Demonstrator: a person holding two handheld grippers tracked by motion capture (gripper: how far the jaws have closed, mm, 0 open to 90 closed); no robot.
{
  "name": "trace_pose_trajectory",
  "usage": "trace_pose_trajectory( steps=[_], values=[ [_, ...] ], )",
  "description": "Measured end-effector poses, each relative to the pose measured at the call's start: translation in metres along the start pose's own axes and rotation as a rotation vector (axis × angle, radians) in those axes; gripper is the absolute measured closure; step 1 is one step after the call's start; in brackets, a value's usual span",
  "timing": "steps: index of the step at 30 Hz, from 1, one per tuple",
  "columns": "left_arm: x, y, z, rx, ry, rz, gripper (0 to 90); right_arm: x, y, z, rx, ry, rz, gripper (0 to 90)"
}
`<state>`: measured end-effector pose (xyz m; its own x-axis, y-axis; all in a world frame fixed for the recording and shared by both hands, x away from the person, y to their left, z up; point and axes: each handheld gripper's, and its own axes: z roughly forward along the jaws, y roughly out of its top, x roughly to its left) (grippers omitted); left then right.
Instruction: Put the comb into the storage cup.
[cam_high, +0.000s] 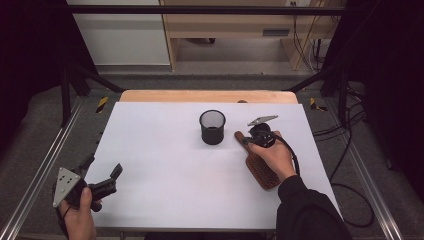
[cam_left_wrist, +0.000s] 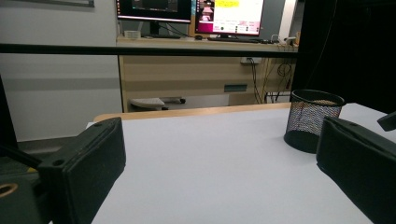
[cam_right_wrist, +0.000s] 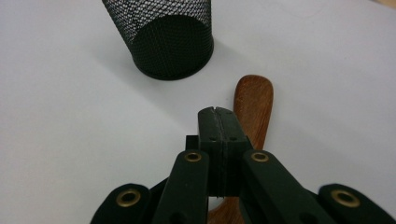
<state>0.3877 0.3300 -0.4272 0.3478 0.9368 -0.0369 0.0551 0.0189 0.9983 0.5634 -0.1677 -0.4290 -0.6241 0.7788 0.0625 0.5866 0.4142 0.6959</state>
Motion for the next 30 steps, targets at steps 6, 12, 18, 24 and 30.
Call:
trace_pose_trajectory(
  steps=[6,12,18,24,30],
  values=[
    [0.0,0.0,0.0,0.001,-0.001,0.003,1.6,0.0,-0.001,0.007,0.049,-0.006,0.016,90.0],
    [-0.001,0.0,0.0,0.002,-0.002,0.004,1.6,0.001,-0.001,0.013,0.076,-0.012,0.021,90.0],
    [-0.001,0.0,0.0,0.002,-0.003,0.005,1.6,0.001,-0.001,0.021,0.108,-0.03,0.012,90.0],
    [-0.001,0.0,0.001,0.002,-0.005,0.005,1.7,0.001,-0.002,0.028,0.156,-0.048,-0.005,90.0],
    [-0.001,0.0,0.001,0.002,-0.006,0.006,1.7,-0.001,0.0,0.029,0.177,-0.066,-0.003,90.0]
  ],
)
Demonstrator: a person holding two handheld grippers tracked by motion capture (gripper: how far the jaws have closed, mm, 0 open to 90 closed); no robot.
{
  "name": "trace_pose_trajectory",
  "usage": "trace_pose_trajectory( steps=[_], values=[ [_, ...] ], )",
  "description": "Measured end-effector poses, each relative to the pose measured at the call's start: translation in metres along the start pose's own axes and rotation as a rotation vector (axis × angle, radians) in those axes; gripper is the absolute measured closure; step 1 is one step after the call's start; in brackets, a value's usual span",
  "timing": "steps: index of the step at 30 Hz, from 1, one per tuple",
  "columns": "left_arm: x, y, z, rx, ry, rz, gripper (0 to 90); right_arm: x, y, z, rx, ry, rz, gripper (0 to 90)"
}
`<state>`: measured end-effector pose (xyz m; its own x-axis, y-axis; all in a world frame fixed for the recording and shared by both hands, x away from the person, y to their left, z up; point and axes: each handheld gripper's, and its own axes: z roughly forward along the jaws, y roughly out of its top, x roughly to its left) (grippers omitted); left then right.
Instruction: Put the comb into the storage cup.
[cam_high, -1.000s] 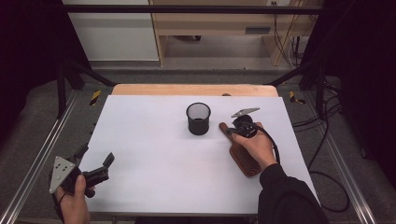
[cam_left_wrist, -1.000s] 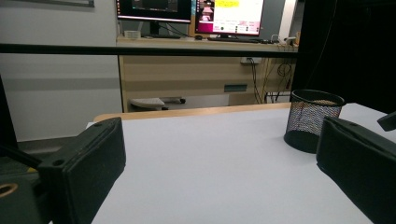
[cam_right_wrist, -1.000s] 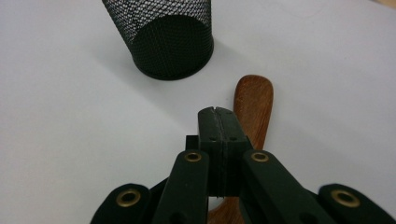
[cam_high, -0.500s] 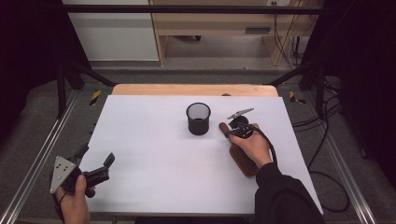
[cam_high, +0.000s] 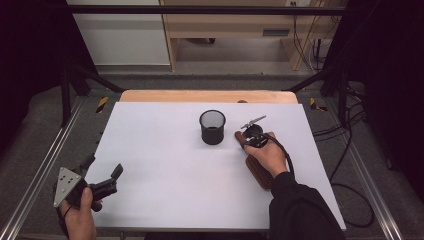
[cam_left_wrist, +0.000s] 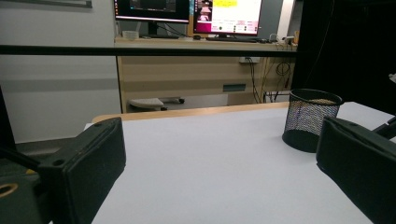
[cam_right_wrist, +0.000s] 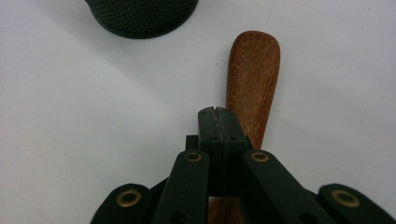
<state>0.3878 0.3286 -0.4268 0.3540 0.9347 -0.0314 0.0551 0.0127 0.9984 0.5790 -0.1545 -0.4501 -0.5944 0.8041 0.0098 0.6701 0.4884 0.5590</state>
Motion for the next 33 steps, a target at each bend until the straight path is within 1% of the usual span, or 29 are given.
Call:
trace_pose_trajectory(
  steps=[6,8,11,15,20,29,33],
  values=[
    [0.0,0.0,0.0,0.001,0.001,0.001,1.7,-0.005,-0.001,-0.002,0.018,-0.02,0.005,90.0],
    [0.0,0.0,0.0,0.001,0.002,0.001,1.7,-0.008,-0.002,-0.003,0.02,-0.029,0.001,90.0],
    [-0.001,0.0,0.001,0.007,0.0,0.002,1.8,-0.013,-0.004,-0.005,0.02,-0.04,0.009,90.0],
    [-0.001,0.0,0.001,0.005,0.0,0.006,1.8,-0.019,-0.007,-0.008,0.036,-0.054,0.021,90.0],
    [0.0,0.0,0.0,0.005,0.005,0.003,1.8,-0.026,-0.012,-0.012,0.044,-0.054,0.039,90.0],
    [0.0,0.0,0.0,0.006,0.006,0.006,1.9,-0.036,-0.021,-0.022,0.031,-0.065,0.05,90.0],
    [0.0,0.0,0.0,0.005,0.005,0.007,1.9,-0.04,-0.025,-0.026,0.037,-0.072,0.049,90.0]
  ],
)
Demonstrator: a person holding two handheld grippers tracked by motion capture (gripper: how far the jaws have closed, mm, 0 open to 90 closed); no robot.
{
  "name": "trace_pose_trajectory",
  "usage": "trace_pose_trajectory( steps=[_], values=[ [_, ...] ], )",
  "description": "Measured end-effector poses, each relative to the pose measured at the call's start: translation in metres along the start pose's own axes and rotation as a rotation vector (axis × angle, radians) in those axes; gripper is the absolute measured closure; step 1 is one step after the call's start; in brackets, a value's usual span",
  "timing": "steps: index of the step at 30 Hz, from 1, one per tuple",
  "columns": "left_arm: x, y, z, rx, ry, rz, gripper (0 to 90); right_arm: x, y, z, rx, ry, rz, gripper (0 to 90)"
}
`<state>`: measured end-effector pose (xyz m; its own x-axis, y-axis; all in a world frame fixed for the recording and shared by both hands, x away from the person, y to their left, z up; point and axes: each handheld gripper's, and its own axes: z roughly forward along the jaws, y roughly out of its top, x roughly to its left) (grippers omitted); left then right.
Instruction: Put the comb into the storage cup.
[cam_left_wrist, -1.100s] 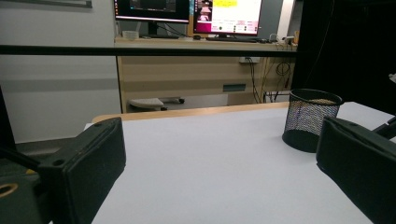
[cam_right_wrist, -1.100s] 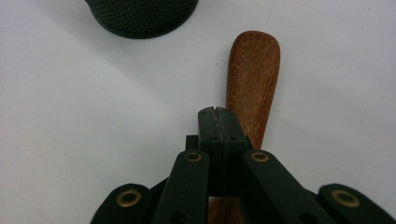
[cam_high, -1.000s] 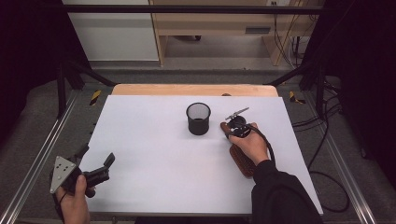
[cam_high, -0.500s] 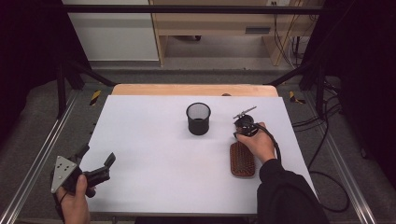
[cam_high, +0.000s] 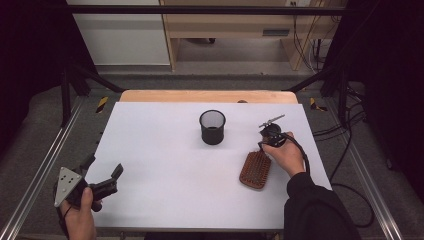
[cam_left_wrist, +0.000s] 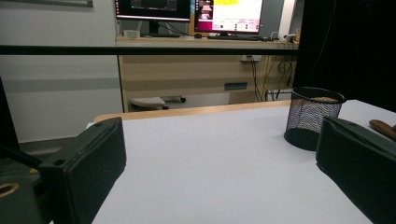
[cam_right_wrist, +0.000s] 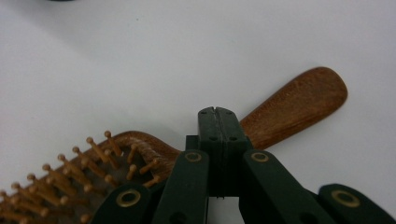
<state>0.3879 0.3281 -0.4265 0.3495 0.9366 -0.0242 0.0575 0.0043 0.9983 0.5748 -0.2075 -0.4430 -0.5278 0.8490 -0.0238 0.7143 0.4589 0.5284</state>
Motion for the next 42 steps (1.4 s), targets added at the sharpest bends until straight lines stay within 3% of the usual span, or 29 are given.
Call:
trace_pose_trajectory(
  steps=[7,18,27,42],
  values=[
    [0.0,0.0,0.001,0.004,-0.003,0.001,1.9,-0.007,-0.01,-0.005,-0.001,-0.005,0.017,90.0],
    [0.001,-0.001,0.001,0.005,0.002,-0.001,1.9,-0.008,-0.023,-0.012,0.01,-0.008,-0.009,90.0],
    [0.001,0.0,0.0,0.003,0.005,-0.001,1.9,-0.006,-0.037,-0.015,0.022,0.009,-0.02,90.0],
    [0.002,0.0,0.0,0.003,0.006,0.0,1.9,0.001,-0.057,-0.03,0.004,0.029,0.004,90.0]
  ],
)
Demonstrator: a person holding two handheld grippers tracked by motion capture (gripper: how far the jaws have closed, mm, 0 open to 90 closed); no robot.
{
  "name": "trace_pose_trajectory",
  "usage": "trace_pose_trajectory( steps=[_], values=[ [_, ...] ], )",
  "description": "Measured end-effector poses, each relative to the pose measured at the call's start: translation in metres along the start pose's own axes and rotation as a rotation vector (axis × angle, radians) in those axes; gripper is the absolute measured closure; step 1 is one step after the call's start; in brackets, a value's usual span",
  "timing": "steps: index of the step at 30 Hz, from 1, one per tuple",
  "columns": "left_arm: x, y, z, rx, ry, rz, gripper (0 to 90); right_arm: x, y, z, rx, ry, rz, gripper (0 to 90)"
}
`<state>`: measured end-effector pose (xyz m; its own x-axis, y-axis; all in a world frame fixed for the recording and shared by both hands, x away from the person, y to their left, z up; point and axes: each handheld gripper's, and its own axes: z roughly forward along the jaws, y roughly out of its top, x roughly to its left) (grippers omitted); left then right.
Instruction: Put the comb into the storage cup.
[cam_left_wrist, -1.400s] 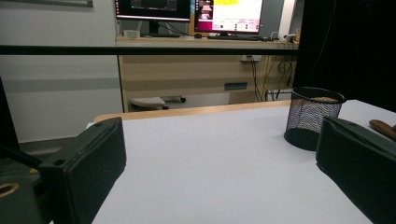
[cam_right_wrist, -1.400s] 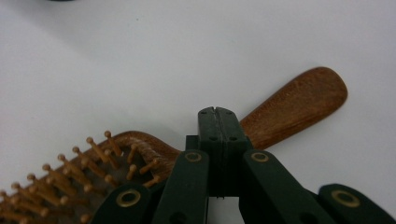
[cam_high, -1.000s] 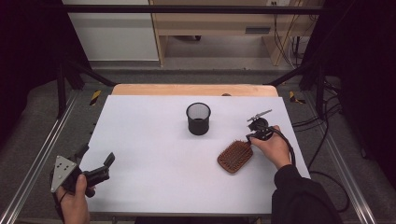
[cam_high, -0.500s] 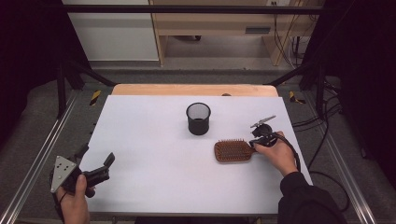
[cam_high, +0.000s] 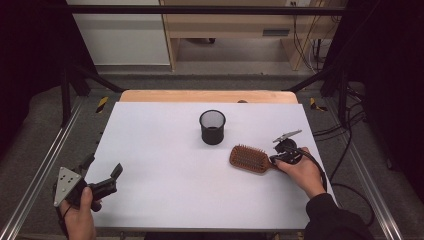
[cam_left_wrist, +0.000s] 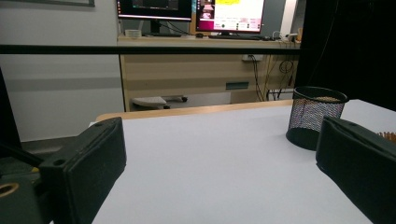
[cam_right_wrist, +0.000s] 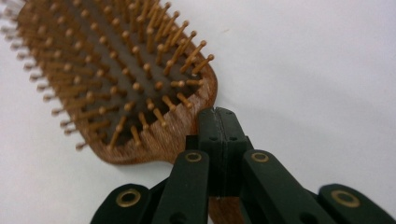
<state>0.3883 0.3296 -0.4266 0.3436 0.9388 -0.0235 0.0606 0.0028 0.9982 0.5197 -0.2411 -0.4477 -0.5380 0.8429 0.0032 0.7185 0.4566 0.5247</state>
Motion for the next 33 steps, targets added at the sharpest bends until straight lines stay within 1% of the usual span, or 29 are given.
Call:
trace_pose_trajectory(
  steps=[1,4,7,11,13,18,24,28,33],
  values=[
    [0.0,0.0,0.0,-0.001,0.0,0.0,1.9,0.001,-0.002,-0.001,-0.003,0.001,0.007,90.0],
    [0.0,0.0,0.0,-0.002,0.0,0.001,1.9,0.005,-0.006,-0.003,-0.005,0.008,-0.001,90.0],
    [0.0,0.0,0.0,0.0,0.0,0.0,1.9,0.008,-0.01,-0.004,-0.017,0.023,0.009,90.0],
    [0.0,0.0,0.0,-0.003,0.001,-0.001,1.9,0.013,-0.014,-0.004,-0.017,0.041,0.021,90.0],
    [0.0,0.0,0.0,-0.002,0.001,-0.002,1.9,0.014,-0.017,-0.004,-0.016,0.043,0.018,90.0],
    [0.0,0.0,0.0,-0.002,-0.001,0.001,1.9,0.016,-0.019,-0.005,-0.022,0.043,0.032,90.0],
    [0.0,0.0,0.0,-0.001,-0.001,0.0,1.9,0.018,-0.021,-0.007,-0.028,0.055,0.038,90.0],
    [-0.001,0.0,0.0,-0.001,-0.002,0.001,2.0,0.019,-0.021,-0.008,-0.026,0.057,0.03,90.0],
    [0.0,0.0,0.0,-0.002,-0.002,0.0,2.0,0.022,-0.021,-0.015,-0.05,0.051,0.028,90.0]
  ],
)
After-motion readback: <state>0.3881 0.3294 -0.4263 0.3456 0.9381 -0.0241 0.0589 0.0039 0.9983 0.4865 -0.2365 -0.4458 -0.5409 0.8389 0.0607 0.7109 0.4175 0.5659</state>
